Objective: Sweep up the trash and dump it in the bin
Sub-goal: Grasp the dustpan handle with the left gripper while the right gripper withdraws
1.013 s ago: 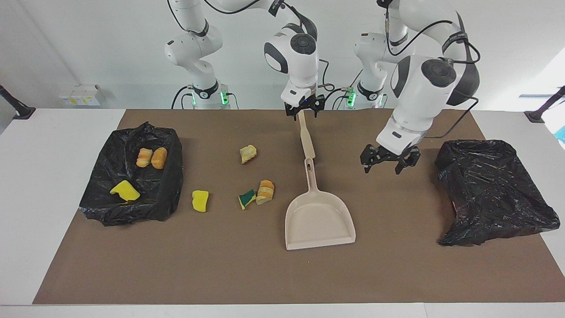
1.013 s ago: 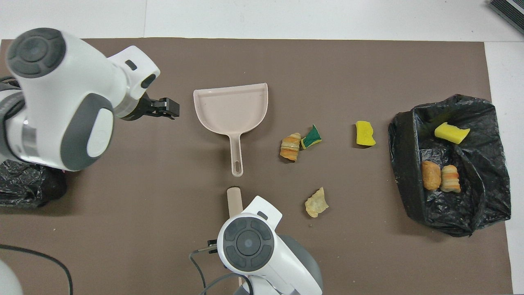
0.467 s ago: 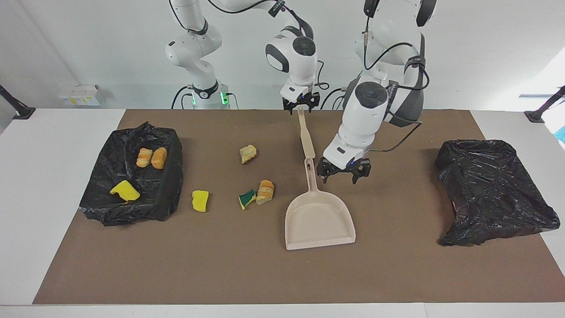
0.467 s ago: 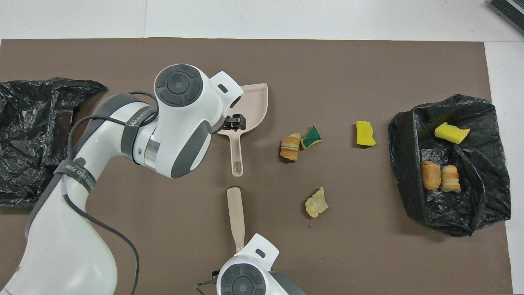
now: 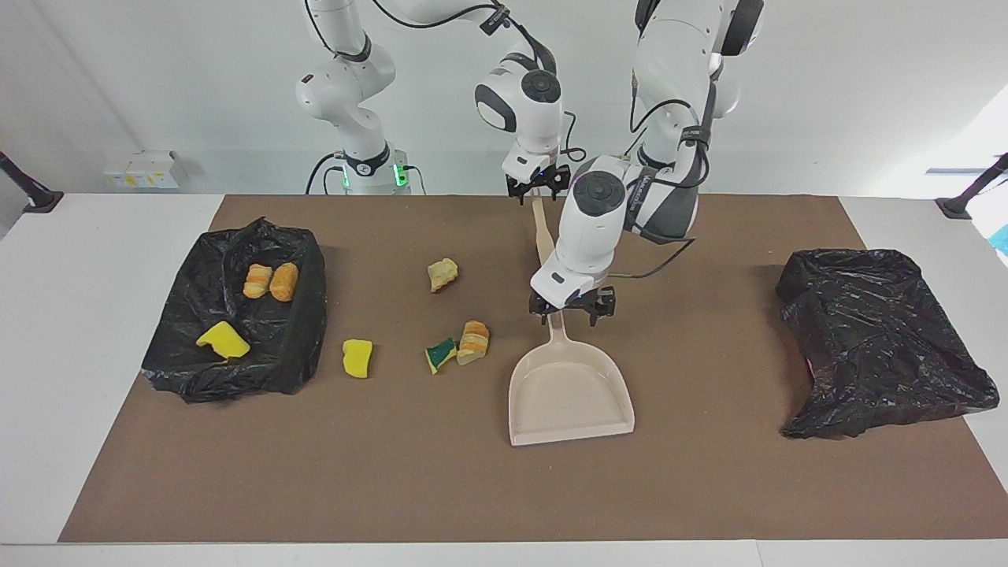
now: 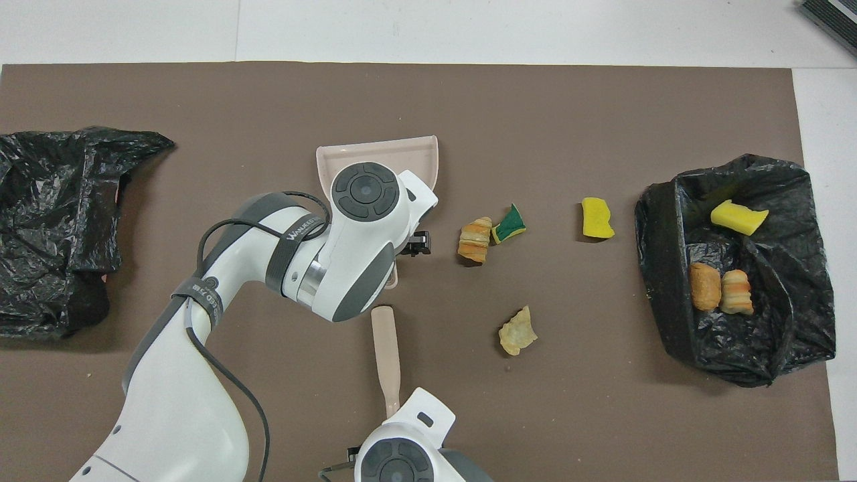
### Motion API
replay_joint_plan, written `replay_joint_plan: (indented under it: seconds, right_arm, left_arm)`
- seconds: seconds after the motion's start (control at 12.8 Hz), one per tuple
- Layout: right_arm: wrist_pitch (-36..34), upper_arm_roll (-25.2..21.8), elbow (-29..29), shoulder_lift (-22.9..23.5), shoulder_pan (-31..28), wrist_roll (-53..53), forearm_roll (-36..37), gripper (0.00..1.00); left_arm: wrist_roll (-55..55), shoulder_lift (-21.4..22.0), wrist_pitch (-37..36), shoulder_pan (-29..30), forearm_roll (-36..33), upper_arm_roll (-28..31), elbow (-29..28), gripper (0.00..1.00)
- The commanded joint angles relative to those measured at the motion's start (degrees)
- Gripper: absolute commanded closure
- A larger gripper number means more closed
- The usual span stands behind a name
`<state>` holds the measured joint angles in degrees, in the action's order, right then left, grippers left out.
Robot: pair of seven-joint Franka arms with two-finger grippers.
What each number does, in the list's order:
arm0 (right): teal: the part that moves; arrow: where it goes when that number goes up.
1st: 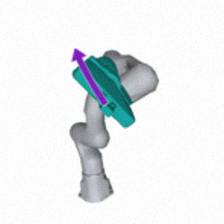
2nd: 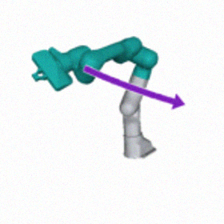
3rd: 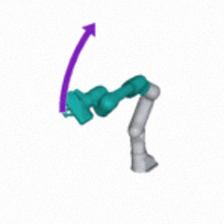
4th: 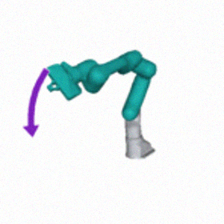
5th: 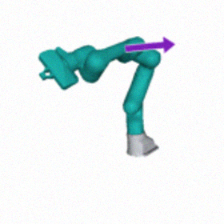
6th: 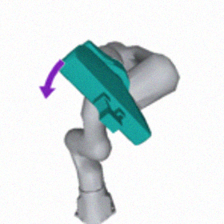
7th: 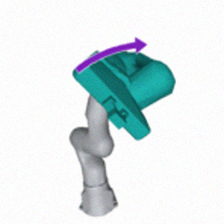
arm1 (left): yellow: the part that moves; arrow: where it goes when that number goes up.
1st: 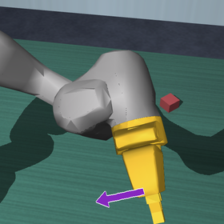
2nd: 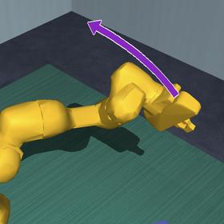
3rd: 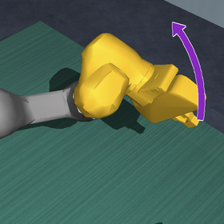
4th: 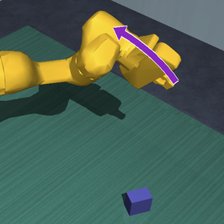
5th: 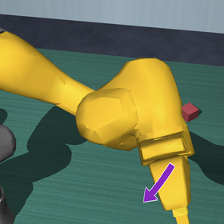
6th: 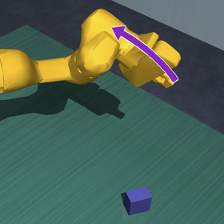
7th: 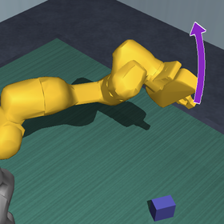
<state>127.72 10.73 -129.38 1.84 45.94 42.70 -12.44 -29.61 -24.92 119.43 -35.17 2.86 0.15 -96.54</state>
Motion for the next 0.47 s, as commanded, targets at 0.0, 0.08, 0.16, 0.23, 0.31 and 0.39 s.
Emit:
replay_joint_plan:
  seconds: [0.0,0.08,0.16,0.23,0.31,0.39]
  right_arm:
    - [1.22,0.0,-1.23,-1.13,0.11,1.51,-1.36,0.96]
    - [1.13,0.0,-1.23,-1.22,0.11,1.43,-1.36,1.0]
    - [1.22,0.0,-1.23,-1.22,0.2,1.43,-1.36,1.0]
    - [1.3,0.0,-0.96,-1.14,0.2,1.43,-1.27,1.0]
    - [1.39,0.0,-0.7,-1.13,0.29,1.43,-1.1,1.0]
    - [1.13,-0.09,-0.61,-1.74,0.2,1.43,-1.18,1.0]
  left_arm:
    - [-0.18,1.27,-1.83,0.46,4.51,0.73,-0.14,0.14]
    - [-0.18,1.28,-2.88,0.46,4.61,0.73,0.04,0.19]
    - [-0.1,1.36,-4.46,0.46,4.52,0.81,0.39,0.3]
    - [-0.1,1.54,-6.21,0.46,4.43,0.81,0.48,0.43]
    - [-0.18,1.71,-6.93,0.46,4.52,0.81,0.57,0.54]
    - [-0.27,1.8,-7.46,0.46,4.61,0.81,0.65,0.72]
